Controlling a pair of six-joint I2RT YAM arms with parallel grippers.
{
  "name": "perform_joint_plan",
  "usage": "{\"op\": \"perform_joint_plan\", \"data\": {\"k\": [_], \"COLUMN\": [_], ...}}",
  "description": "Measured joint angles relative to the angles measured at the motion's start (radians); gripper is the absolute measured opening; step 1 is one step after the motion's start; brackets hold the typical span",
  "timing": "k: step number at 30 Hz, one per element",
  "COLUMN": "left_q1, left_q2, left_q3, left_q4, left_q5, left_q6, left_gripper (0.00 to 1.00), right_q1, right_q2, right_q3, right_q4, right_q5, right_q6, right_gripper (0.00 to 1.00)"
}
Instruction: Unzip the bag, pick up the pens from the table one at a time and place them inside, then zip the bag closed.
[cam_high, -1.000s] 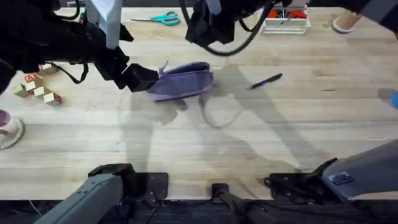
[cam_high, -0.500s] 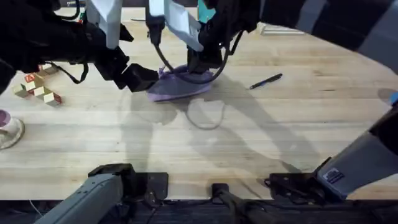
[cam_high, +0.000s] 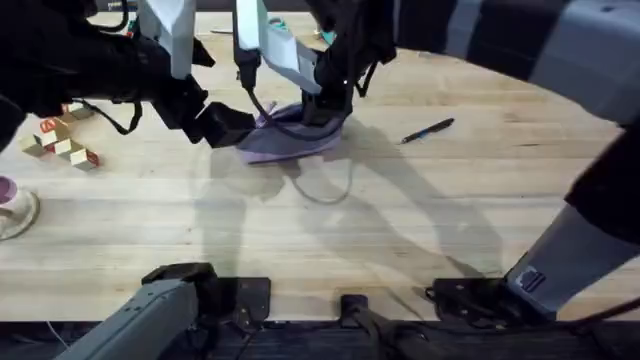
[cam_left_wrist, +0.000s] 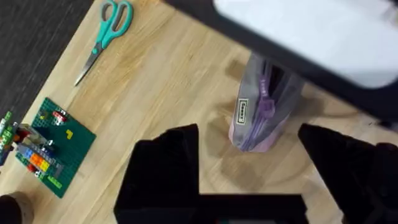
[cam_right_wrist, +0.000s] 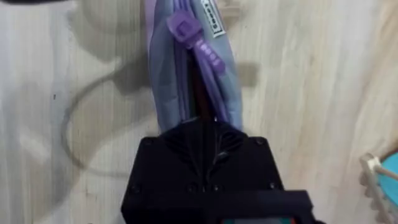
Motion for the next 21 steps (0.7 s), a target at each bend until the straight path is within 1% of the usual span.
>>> {"op": "perform_joint_plan", "data": {"k": [5,16,17,18,19,21], "left_q1": [0.0,0.0,0.0,0.0,0.0,0.0], "left_q2": [0.0,0.0,0.0,0.0,0.0,0.0], "left_q3": [0.0,0.0,0.0,0.0,0.0,0.0], "left_q4": [0.0,0.0,0.0,0.0,0.0,0.0], "left_q5": [0.0,0.0,0.0,0.0,0.0,0.0], "left_q6": [0.0,0.0,0.0,0.0,0.0,0.0], "left_gripper": [0.992,0.993,0.993,0.993,0.993,0.993], "right_q1": [0.001,0.003,0.003,0.003,0.003,0.004], "right_q2": [0.036,0.038,0.038,0.038,0.038,0.038], "right_q3": [0.0,0.0,0.0,0.0,0.0,0.0], "right_q4": [0.004,0.004,0.004,0.003,0.003,0.003], "right_q5": [-0.001,0.0,0.0,0.0,0.0,0.0], "right_q6": [0.0,-0.003,-0.004,-0.004,-0.005,-0.01], "right_gripper": [0.029,0.031,0.071,0.141,0.253,0.551]}}
